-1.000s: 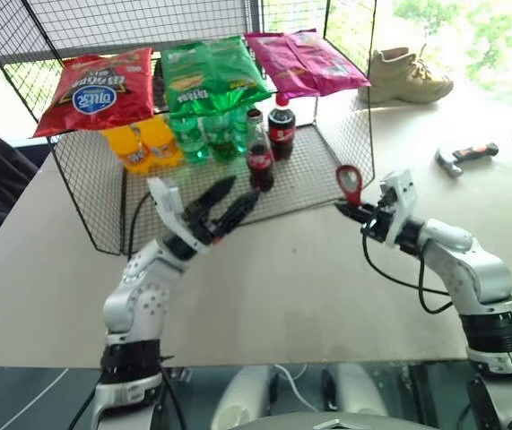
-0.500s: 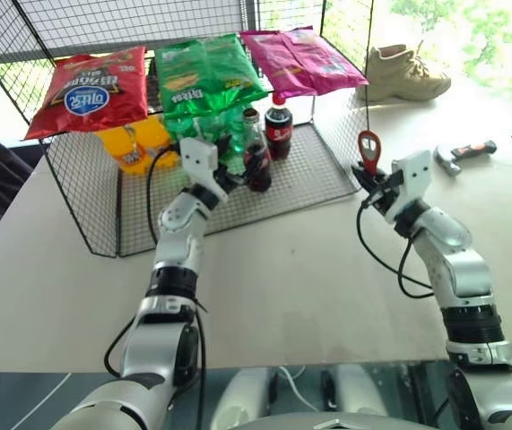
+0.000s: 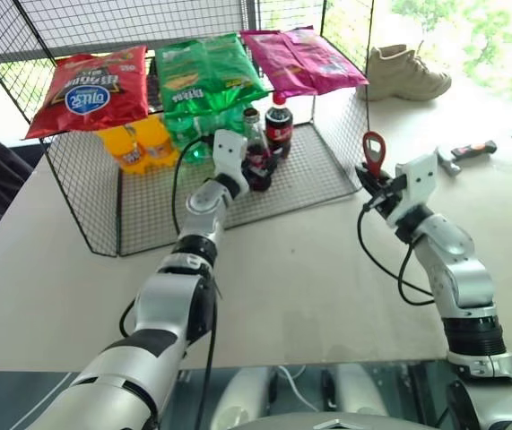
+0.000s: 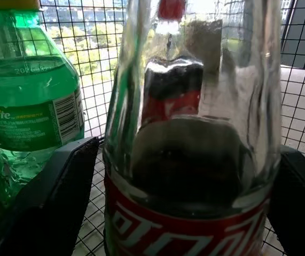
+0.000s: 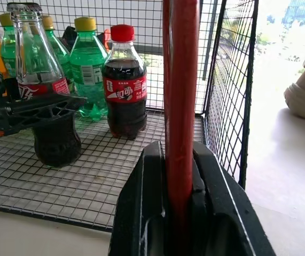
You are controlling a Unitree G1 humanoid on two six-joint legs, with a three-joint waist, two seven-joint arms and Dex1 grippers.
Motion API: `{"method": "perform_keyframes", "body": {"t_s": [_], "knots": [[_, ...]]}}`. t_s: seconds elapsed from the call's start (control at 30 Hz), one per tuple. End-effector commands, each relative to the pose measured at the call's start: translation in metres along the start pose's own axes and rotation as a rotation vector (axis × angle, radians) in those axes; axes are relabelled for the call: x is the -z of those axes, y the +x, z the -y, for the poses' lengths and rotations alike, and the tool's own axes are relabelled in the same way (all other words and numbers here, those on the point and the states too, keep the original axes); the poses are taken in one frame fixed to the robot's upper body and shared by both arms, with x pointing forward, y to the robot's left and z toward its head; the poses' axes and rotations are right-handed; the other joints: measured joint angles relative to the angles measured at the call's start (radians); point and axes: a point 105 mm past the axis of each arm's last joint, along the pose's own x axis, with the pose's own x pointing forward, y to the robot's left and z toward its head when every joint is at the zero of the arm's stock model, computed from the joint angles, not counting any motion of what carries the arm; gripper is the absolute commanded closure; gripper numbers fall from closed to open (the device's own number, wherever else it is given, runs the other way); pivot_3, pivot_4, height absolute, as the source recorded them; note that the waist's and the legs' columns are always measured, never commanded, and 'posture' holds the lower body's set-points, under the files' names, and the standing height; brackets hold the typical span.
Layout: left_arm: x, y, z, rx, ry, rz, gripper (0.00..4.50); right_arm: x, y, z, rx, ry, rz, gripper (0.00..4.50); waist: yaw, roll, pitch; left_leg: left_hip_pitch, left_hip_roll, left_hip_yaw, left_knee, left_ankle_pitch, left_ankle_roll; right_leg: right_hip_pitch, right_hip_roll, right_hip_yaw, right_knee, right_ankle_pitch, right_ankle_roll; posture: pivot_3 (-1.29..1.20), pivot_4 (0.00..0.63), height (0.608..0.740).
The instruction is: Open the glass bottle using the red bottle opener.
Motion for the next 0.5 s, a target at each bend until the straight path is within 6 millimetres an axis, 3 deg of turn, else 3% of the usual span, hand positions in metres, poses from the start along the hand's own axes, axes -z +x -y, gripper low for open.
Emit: {"method": "perform_keyframes", "body": {"t_s": [0.03, 0.17, 0.37, 0.5], "knots": [[-0.017, 0.009, 0.002, 0.0, 0.011, 0.049, 0.07, -0.019, -0.004, 0.003, 0.02, -0.031, 0.067, 4.5, -0.004, 0.0, 0.0, 0.0, 0.0, 0.0, 0.0, 0.0, 0.0, 0.0, 0.0, 0.0, 0.0, 0.0, 0.0, 0.0, 0.15, 0.74], [-0.019, 0.009, 0.001, 0.0, 0.007, 0.055, 1.71, -0.018, -0.005, 0.003, 0.024, -0.028, 0.065, 4.5, -0.012, 0.0, 0.0, 0.0, 0.0, 0.0, 0.0, 0.0, 0.0, 0.0, 0.0, 0.0, 0.0, 0.0, 0.0, 0.0, 0.15, 0.74], [-0.022, 0.005, 0.004, 0.042, 0.025, 0.086, 1.69, -0.018, -0.004, 0.003, 0.022, -0.021, 0.068, 4.5, -0.014, 0.0, 0.0, 0.0, 0.0, 0.0, 0.0, 0.0, 0.0, 0.0, 0.0, 0.0, 0.001, 0.0, 0.0, 0.0, 0.15, 0.74], [-0.035, -0.002, 0.019, 0.177, 0.008, 0.179, 1.69, -0.019, -0.005, 0.007, 0.034, -0.027, 0.07, 4.5, -0.016, 0.0, 0.0, -0.001, 0.0, 0.0, 0.0, 0.0, 0.0, -0.002, 0.0, 0.0, 0.001, 0.0, 0.0, 0.0, 0.15, 0.74]]}}
